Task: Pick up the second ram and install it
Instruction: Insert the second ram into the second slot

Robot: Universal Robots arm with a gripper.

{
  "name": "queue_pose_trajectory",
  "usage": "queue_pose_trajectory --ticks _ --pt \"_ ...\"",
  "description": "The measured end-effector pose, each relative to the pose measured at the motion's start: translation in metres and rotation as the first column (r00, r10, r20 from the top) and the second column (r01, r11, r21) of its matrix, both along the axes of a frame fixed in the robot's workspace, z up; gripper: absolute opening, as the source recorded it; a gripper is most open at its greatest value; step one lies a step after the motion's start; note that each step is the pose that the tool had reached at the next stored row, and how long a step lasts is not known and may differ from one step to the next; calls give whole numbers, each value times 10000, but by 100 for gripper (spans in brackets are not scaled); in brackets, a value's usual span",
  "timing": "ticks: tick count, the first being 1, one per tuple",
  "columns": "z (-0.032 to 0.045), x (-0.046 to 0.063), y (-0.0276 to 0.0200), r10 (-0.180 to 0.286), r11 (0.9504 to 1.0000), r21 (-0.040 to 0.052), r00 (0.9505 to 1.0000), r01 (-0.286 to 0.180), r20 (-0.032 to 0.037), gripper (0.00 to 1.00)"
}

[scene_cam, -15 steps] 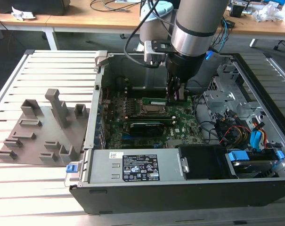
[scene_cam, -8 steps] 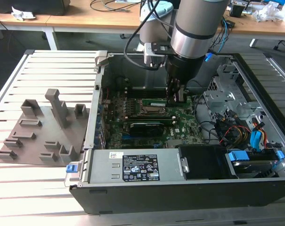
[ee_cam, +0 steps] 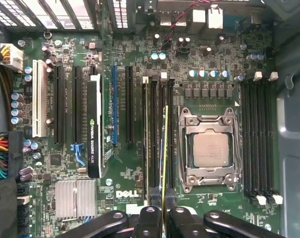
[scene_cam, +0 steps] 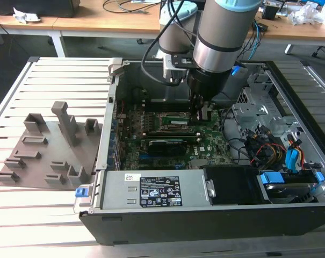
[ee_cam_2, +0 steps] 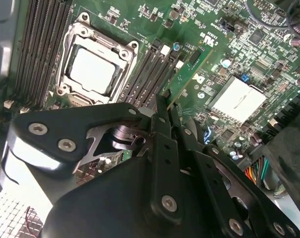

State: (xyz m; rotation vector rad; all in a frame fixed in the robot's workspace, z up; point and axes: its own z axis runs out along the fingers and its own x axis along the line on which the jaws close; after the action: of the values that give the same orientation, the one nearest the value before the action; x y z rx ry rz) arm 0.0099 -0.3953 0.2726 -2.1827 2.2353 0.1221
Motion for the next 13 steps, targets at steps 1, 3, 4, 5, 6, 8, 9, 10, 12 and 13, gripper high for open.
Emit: queue_pose_trajectory --ticks 1,3,4,5,6,8,9,10,12,13 --pt "-4 -12 1 2 10000 0 10000 -2 0 14" --pt "-20 -81 1 2 10000 1 10000 -2 0 14" --pt "-33 -145 2 2 10000 1 10000 -2 0 14" --pt "-49 -198 3 1 10000 0 10000 -1 1 14" --pt "-63 -233 6 12 10000 0 10000 -12 0 14" --pt "-78 -274 9 28 10000 0 10000 -28 0 14" --pt "-88 -291 18 121 9999 -10 9999 -121 0 14" --pt "-93 -290 23 369 9993 -37 9993 -369 0 14" --pt "-108 -295 44 528 9986 -87 9986 -528 -3 14" --pt "-120 -297 70 529 9986 -96 9986 -529 -4 14"
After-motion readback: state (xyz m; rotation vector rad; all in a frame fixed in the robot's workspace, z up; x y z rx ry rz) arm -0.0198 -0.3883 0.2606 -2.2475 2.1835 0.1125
